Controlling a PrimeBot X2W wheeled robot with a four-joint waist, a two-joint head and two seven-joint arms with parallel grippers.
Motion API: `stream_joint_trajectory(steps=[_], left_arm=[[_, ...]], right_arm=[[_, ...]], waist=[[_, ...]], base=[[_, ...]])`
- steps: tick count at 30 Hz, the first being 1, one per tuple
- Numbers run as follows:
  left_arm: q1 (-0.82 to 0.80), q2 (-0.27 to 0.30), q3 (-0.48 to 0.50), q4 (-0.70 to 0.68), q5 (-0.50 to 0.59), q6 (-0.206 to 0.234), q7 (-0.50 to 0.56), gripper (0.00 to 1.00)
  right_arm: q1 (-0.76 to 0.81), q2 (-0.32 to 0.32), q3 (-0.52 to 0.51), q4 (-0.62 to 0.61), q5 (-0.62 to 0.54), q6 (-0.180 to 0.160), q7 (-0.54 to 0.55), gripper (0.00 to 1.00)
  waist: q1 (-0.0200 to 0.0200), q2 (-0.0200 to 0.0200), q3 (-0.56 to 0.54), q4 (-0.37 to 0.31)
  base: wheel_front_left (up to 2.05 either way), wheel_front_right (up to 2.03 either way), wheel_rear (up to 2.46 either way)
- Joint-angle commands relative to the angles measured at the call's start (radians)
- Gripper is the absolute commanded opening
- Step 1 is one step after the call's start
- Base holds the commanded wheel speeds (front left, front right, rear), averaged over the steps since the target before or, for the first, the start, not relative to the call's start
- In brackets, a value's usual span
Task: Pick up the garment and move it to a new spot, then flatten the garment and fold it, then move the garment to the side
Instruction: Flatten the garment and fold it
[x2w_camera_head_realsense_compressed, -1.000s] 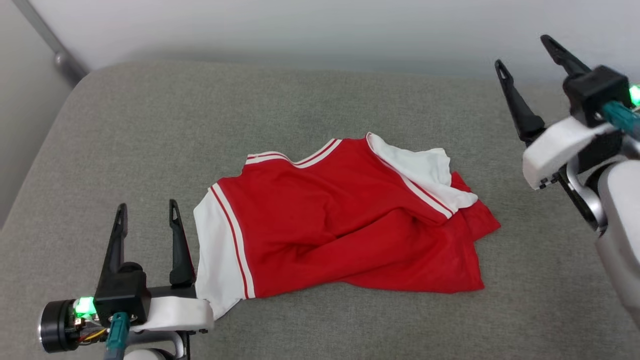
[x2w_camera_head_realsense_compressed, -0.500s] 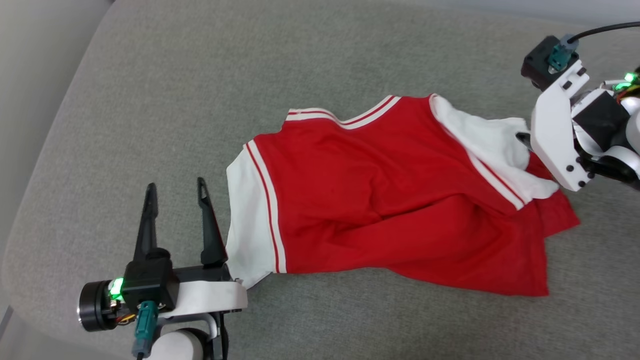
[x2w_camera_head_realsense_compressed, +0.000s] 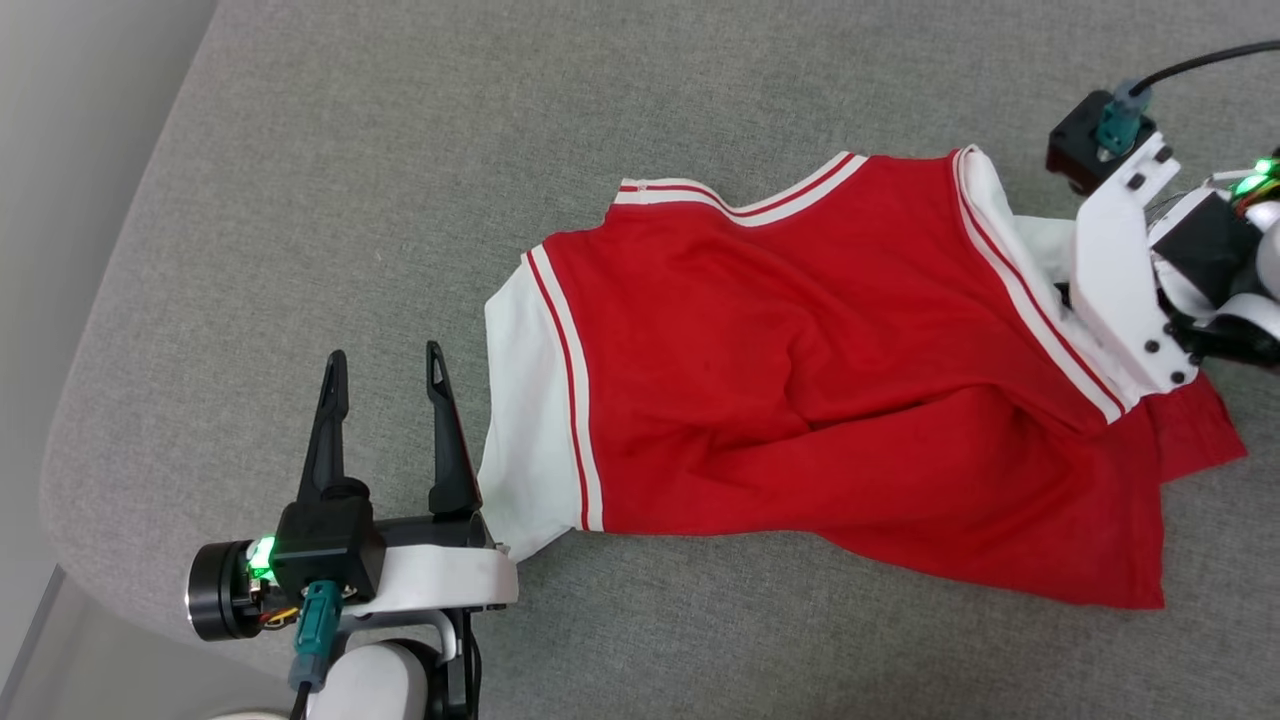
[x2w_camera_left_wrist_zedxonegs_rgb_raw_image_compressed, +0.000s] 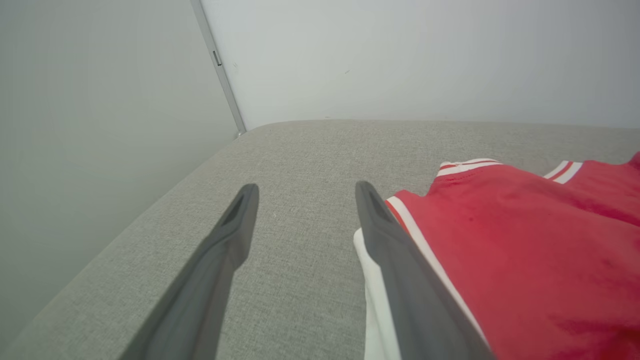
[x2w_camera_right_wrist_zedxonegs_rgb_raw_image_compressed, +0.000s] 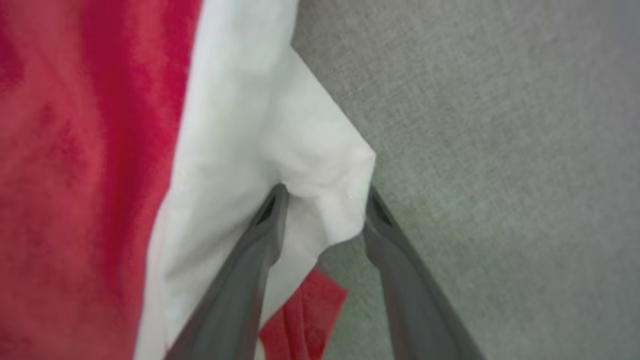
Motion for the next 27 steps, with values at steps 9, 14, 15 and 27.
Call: stream_joint_trajectory(steps=[9, 14, 15, 27], left_arm=[[0.061, -0.004, 0.056, 0.025, 0.036, -0.022, -0.002, 1.00], [0.115, 0.001, 0.092, 0.024, 0.048, -0.038, -0.002, 1.00], [0.127, 0.002, 0.099, 0.022, 0.050, -0.040, -0.002, 1.00], [0.150, 0.013, 0.131, 0.019, 0.075, -0.073, -0.002, 1.00]], right_arm=[[-0.002, 0.005, 0.037, 0.006, -0.043, -0.001, -0.219, 0.00], [0.042, -0.068, 0.041, -0.042, -0.014, -0.001, -0.319, 0.00], [0.049, -0.086, 0.040, -0.051, -0.011, -0.001, -0.333, 0.00], [0.266, -0.244, 0.014, 0.017, 0.128, -0.001, -0.411, 0.00]], waist=[[0.0000, 0.0000, -0.133, -0.080], [0.0000, 0.0000, -0.202, -0.143], [0.0000, 0.0000, -0.212, -0.157], [0.0000, 0.0000, -0.231, -0.255]], base=[[0.00, 0.00, 0.00], [0.00, 0.00, 0.00], [0.00, 0.00, 0.00], [0.00, 0.00, 0.00]])
